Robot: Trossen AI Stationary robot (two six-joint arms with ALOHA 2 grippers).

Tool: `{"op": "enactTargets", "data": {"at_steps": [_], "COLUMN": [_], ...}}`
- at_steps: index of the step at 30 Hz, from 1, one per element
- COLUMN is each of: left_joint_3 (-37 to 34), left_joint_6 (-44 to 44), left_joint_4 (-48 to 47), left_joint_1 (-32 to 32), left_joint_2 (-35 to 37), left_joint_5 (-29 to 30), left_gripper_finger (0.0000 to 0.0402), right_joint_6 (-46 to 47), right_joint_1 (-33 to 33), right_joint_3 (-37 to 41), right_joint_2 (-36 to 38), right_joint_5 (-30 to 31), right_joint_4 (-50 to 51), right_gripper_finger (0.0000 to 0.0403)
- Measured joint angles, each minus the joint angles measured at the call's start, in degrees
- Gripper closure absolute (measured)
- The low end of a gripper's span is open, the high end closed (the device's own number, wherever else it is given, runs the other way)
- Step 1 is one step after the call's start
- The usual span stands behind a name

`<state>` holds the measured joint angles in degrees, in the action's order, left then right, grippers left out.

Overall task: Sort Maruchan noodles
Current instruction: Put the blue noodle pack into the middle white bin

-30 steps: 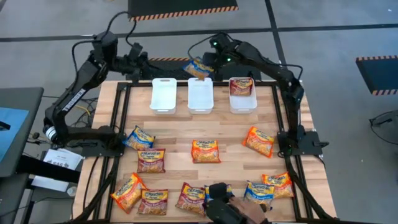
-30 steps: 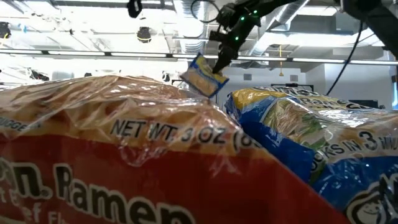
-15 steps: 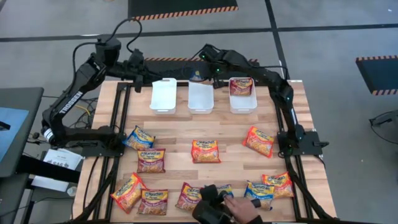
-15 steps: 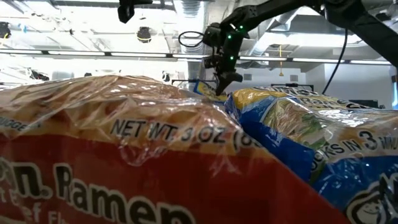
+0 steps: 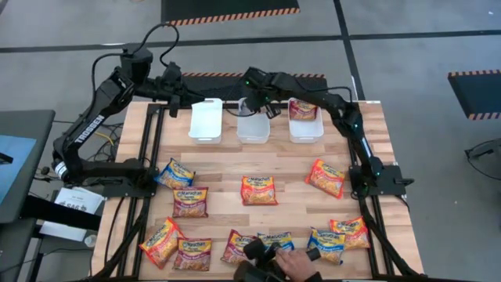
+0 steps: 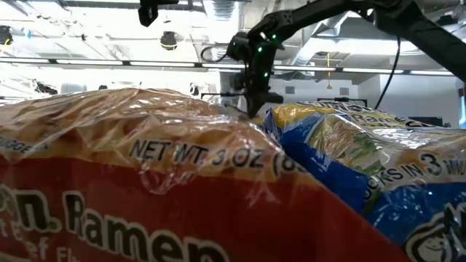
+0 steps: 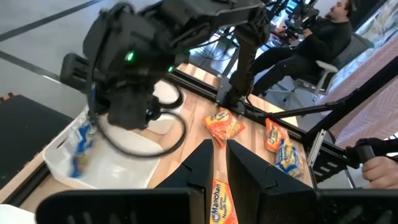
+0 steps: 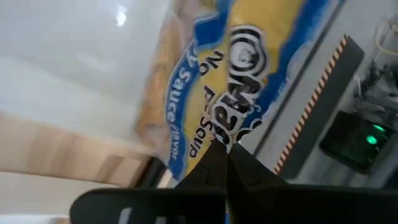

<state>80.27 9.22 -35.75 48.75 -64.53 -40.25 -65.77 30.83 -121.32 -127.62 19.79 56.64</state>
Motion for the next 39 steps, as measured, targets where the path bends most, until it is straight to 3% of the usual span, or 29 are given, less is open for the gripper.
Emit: {"op": "enactTargets", "data": {"at_steps": [5,19,39], "left_joint_3": [0.00,0.00,0.00], "left_joint_6": [-2.19,-7.98,-9.03], "left_joint_4": [-1.01,-7.78,-7.86], "left_joint_1": [0.02,-0.09,-0.11], "left_joint_2": [0.00,-0.02,0.02], "left_joint_5": [-0.99,-1.42,-1.94], "left_gripper_finger": [0.0372,0.0372,0.0372], "right_joint_6": [-0.66,0.00,7.47], "right_joint_1": [-0.11,-0.47,-0.74], "right_joint_3": [-0.02,-0.02,-0.02], "right_joint_2": [-2.01,-2.18,-2.18], "right_joint_5": [5.90,7.13,7.32], "right_joint_4": [-0.27,-3.04,-4.20], "right_gripper_finger": [0.0396,0.0392,0.0321]}}
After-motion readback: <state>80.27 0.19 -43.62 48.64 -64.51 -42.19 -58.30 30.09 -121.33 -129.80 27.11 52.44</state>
